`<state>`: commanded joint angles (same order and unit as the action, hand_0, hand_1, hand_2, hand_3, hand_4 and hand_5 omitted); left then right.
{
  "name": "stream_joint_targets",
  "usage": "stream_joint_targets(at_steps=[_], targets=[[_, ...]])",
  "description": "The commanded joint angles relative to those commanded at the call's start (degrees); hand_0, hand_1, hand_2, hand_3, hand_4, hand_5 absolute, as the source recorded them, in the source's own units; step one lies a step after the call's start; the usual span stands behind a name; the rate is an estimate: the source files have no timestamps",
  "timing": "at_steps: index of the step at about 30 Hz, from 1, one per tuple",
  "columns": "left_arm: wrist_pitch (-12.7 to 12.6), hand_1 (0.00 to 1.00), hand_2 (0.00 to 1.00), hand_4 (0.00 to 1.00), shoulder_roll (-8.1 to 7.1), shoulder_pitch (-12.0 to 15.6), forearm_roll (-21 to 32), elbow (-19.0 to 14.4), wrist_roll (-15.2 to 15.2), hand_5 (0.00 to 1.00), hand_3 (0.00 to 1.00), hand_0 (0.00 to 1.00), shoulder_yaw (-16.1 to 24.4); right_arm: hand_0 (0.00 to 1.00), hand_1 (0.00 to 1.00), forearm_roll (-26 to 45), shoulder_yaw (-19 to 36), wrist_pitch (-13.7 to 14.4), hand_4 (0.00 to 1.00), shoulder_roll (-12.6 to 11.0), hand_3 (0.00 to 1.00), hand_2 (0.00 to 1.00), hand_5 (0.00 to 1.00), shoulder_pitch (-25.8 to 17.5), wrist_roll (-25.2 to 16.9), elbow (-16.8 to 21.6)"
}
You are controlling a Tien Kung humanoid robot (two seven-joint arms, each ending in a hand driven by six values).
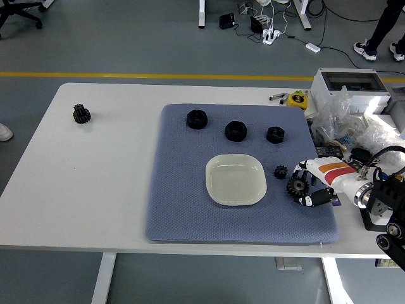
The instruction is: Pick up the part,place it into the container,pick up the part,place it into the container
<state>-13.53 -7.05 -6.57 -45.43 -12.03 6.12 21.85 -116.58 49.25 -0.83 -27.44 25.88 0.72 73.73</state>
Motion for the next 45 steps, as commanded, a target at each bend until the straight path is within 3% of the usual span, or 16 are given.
stream_joint_targets(at_steps=[8, 12, 18, 21, 26, 42, 43, 45], targets=[[-0.12, 0.644, 0.610, 0.585, -0.03, -0.05, 0.37, 0.06, -0.12, 0.476, 0.551, 0.644, -0.20, 0.269, 0.386, -0.71, -0.83, 0.80, 0.687, 0.28, 0.478, 0.431, 0.050, 2.72, 1.04, 5.70], [-0.01, 0.644, 0.610, 0.585, -0.12, -0.29, 0.30, 0.00, -0.12, 0.476, 0.551, 0.644, -0.37, 0.269, 0.386, 0.24, -4.40, 0.95, 0.687, 1.38, 0.478, 0.431, 0.050, 6.72, 1.26, 7.58], [-0.08, 0.643, 0.609, 0.585, 0.02, -0.49, -0.11, 0.02, 0.06, 0.477, 0.550, 0.644, -0.11, 0.275, 0.387, -0.26, -8.21, 0.90, 0.686, 4.10, 0.477, 0.432, 0.051, 11.10, 2.17, 4.67], [-0.31, 0.644, 0.608, 0.586, 0.00, -0.45, 1.28, 0.03, -0.25, 0.477, 0.550, 0.647, -0.69, 0.273, 0.389, -0.12, -8.06, 0.88, 0.684, 3.82, 0.476, 0.432, 0.055, 11.55, 2.95, 2.70], [-0.26, 0.644, 0.610, 0.586, 0.04, -0.33, 1.04, 0.10, -0.16, 0.477, 0.549, 0.645, -0.42, 0.275, 0.390, 1.17, -10.21, 0.78, 0.678, 3.37, 0.475, 0.433, 0.066, 12.62, 2.90, 2.98], [-0.03, 0.644, 0.610, 0.586, -0.02, 0.02, -0.02, 0.03, 0.16, 0.477, 0.550, 0.646, -0.01, 0.269, 0.393, 3.83, -19.60, 1.74, 0.670, 8.74, 0.476, 0.436, 0.077, 15.33, 2.16, 1.88], [-0.03, 0.646, 0.609, 0.586, -0.02, -0.01, -0.02, 0.02, 0.16, 0.476, 0.550, 0.647, -0.03, 0.300, 0.423, 3.95, -20.03, 1.93, 0.706, 9.06, 0.491, 0.468, 0.155, 15.51, 2.02, 1.40], [-0.01, 0.646, 0.609, 0.586, -0.04, -0.04, 0.00, -0.01, 0.16, 0.476, 0.550, 0.647, -0.10, 0.300, 0.423, 3.84, -20.81, 2.63, 0.706, 9.64, 0.491, 0.468, 0.155, 15.85, 1.73, 0.43]])
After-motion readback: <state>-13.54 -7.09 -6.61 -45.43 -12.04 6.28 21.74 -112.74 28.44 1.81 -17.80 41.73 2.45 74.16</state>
